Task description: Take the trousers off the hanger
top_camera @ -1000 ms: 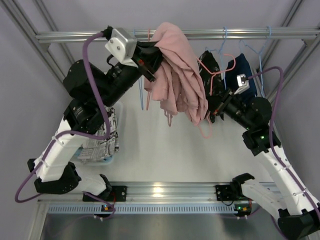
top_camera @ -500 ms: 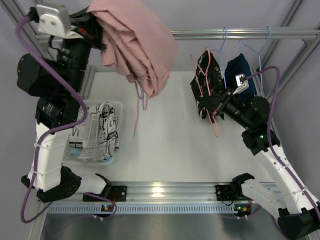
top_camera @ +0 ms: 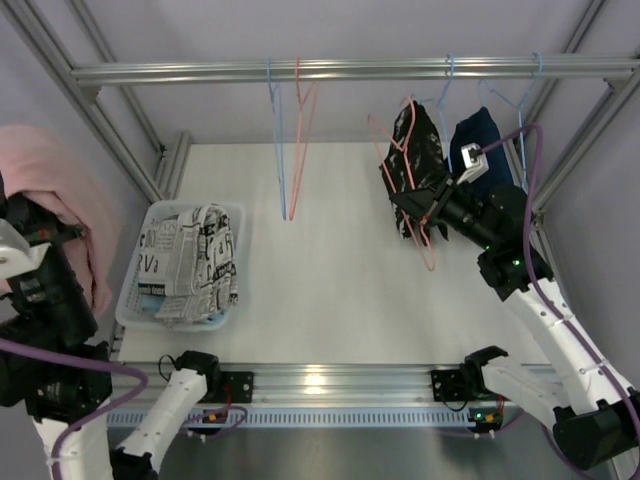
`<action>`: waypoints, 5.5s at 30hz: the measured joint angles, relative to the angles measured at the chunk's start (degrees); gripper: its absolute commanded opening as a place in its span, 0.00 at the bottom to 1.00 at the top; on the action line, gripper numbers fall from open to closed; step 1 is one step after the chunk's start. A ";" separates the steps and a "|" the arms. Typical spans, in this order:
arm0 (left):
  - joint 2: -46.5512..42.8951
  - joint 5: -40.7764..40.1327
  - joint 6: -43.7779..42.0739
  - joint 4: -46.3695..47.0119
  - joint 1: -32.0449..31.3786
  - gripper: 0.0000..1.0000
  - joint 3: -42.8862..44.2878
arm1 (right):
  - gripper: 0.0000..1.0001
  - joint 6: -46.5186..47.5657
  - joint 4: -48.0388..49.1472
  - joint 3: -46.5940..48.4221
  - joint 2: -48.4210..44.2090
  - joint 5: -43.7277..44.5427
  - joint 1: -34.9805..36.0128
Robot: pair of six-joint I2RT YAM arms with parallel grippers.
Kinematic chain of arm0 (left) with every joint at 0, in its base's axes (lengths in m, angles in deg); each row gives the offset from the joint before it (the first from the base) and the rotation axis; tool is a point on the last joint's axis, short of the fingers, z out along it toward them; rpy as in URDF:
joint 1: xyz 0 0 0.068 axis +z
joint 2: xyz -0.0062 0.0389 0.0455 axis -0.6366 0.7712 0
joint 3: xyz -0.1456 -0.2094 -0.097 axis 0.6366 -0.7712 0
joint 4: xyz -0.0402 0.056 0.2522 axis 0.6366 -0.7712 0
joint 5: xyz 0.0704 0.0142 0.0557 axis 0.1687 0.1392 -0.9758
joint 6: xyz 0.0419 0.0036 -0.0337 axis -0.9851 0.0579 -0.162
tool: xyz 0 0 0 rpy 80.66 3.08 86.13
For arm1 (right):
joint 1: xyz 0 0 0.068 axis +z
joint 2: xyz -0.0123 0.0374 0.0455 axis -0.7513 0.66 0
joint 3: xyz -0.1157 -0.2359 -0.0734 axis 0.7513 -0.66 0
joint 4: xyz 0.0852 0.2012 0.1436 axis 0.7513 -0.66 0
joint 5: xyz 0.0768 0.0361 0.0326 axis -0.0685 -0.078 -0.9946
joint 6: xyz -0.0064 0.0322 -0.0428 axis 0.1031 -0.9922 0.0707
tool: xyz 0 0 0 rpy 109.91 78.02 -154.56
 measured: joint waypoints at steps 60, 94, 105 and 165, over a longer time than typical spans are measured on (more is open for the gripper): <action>6.32 12.07 10.29 -40.61 3.43 0.99 -28.68 | 0.00 6.19 -6.47 6.16 3.06 -0.98 2.58; 12.85 24.79 23.32 -45.72 3.41 0.99 -1.90 | 0.00 4.70 -13.27 30.75 21.38 22.51 15.50; 15.43 24.13 27.26 -45.62 3.41 0.99 -1.92 | 0.00 3.63 -12.96 32.94 28.87 23.63 15.34; 16.11 13.42 26.03 -40.59 3.41 0.99 -3.37 | 1.00 38.75 -10.51 5.88 -22.34 31.06 -2.40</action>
